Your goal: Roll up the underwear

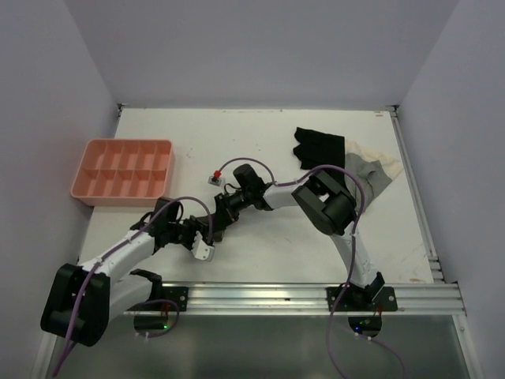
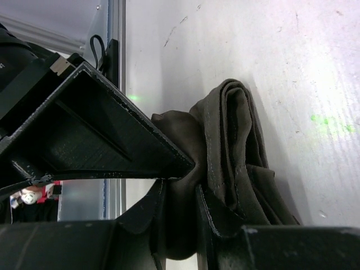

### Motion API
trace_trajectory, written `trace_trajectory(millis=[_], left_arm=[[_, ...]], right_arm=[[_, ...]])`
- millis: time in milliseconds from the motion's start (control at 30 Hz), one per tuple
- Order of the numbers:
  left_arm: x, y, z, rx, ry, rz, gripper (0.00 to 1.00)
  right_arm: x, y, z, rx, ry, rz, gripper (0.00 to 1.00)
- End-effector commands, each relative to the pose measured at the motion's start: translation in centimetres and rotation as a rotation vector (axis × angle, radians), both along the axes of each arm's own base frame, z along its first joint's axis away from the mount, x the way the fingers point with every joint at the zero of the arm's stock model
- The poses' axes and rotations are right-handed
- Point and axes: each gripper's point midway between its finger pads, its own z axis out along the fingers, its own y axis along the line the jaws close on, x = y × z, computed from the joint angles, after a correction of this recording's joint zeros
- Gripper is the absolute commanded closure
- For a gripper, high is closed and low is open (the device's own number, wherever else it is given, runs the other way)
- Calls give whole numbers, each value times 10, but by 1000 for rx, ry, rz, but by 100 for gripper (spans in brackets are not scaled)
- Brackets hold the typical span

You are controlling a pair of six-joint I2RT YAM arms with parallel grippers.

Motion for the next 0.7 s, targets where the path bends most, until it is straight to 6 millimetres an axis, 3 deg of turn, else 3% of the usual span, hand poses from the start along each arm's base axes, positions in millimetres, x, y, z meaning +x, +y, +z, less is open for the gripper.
trace_trajectory(millis=[0, 33, 67, 100, 167, 267, 400, 667], left_arm=[[1, 12, -22, 89, 23, 32, 54], [-1, 14, -24, 97, 30, 31, 59], [-3, 16, -26, 109, 34, 25, 72], [-6, 16, -27, 112, 44, 26, 79], [-7, 17, -27, 129, 58, 20, 90], [-18, 23, -32, 195, 147, -5, 99], [-41, 35, -40, 283, 279, -47, 100], [-59, 45, -41, 354, 424, -73, 100]], right_arm=[[-36, -49, -102, -331, 90, -31, 100], [-36, -49, -101, -327, 91, -30, 100], [-36, -50, -101, -327, 90, -29, 100], [-36, -49, -100, -321, 88, -27, 100], [-34, -49, -97, -319, 80, -31, 94], [-25, -49, -84, -304, 55, -50, 76], [1, -58, -66, -308, 24, -116, 59], [69, -73, -4, -249, -63, -288, 46]])
